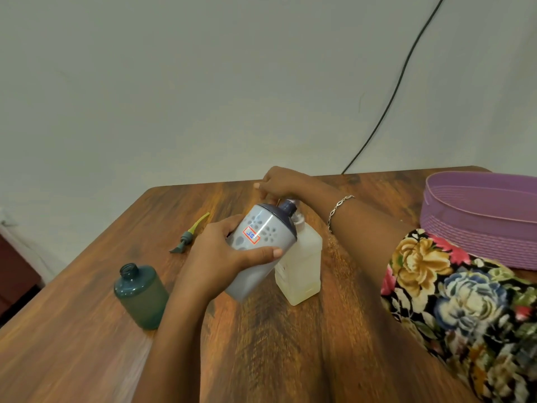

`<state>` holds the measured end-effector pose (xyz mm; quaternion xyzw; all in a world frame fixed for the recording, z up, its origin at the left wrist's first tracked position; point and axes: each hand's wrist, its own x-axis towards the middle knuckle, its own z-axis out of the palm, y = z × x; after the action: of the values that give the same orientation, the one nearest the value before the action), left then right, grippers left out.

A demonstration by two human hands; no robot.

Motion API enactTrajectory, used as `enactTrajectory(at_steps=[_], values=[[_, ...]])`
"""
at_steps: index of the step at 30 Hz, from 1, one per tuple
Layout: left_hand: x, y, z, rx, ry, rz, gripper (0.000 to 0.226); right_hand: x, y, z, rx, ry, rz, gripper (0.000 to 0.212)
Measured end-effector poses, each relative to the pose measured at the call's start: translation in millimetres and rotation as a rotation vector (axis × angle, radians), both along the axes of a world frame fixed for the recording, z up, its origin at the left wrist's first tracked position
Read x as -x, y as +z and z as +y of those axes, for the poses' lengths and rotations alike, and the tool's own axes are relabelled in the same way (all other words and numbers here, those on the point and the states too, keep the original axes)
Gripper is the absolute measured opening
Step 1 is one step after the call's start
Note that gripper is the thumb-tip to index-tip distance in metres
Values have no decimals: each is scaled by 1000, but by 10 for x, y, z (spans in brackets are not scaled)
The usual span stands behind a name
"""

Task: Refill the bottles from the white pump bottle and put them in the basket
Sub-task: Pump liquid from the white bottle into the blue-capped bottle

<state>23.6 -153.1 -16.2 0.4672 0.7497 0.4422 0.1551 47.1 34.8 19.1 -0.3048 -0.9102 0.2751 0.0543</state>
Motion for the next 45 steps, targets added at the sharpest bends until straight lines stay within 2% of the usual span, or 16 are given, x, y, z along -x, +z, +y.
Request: enactTrajectory(at_steps=[10, 19, 28, 32, 34, 38, 42, 45], values=[[12, -166, -5, -44, -4, -91, 63, 20, -168, 14, -78, -40, -142, 27], [30, -43, 17, -52, -10, -23, 65, -2, -3, 13, -17, 7, -20, 40], [39, -149, 18, -32, -14, -56, 64, 71, -149, 58, -90, -35, -154, 29], [73, -126, 44, -11, -9, -34, 66, 80, -143, 75, -70, -38, -90, 30], [65, -108, 39, -11, -6, -22, 68, 43, -114, 56, -32, -20, -39, 38], [38, -18, 3, -13, 31, 24, 54, 5, -7, -3, -12, 7, 24, 42], [5, 37, 4, 5, 24, 22, 47, 10, -9, 24, -12, -22, 1, 35], [7, -41, 14, 11, 12, 9, 58, 8, -76, 34, -2, -37, -55, 31]])
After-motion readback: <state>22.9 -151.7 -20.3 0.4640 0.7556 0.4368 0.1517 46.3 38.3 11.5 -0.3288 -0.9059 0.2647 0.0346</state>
